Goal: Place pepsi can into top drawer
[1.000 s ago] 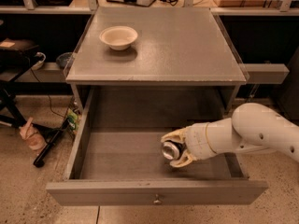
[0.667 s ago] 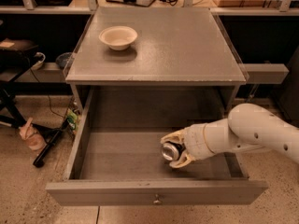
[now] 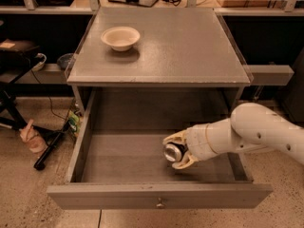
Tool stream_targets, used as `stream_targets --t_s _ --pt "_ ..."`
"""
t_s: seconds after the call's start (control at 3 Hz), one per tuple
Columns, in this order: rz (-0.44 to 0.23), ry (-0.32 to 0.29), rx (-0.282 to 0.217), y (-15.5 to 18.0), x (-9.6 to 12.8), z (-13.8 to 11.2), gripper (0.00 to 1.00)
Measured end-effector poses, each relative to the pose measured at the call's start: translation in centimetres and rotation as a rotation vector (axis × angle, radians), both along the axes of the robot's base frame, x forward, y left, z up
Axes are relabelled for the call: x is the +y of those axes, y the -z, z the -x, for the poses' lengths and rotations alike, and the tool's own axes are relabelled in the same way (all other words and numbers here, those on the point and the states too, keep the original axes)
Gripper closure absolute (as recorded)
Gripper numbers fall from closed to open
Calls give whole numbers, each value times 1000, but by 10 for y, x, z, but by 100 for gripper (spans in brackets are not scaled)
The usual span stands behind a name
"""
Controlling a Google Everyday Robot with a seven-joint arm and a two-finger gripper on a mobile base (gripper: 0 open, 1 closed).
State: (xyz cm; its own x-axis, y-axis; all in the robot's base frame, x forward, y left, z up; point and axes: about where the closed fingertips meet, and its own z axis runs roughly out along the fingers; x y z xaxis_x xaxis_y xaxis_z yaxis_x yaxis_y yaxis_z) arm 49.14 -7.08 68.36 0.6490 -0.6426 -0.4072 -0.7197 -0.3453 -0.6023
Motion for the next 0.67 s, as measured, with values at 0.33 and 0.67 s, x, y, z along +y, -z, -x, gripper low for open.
stream_targets --t_s 0.33,0.67 --pt "26 -5 -13 -15 1 -14 36" --pt "51 -11 -31 -30 2 -28 12"
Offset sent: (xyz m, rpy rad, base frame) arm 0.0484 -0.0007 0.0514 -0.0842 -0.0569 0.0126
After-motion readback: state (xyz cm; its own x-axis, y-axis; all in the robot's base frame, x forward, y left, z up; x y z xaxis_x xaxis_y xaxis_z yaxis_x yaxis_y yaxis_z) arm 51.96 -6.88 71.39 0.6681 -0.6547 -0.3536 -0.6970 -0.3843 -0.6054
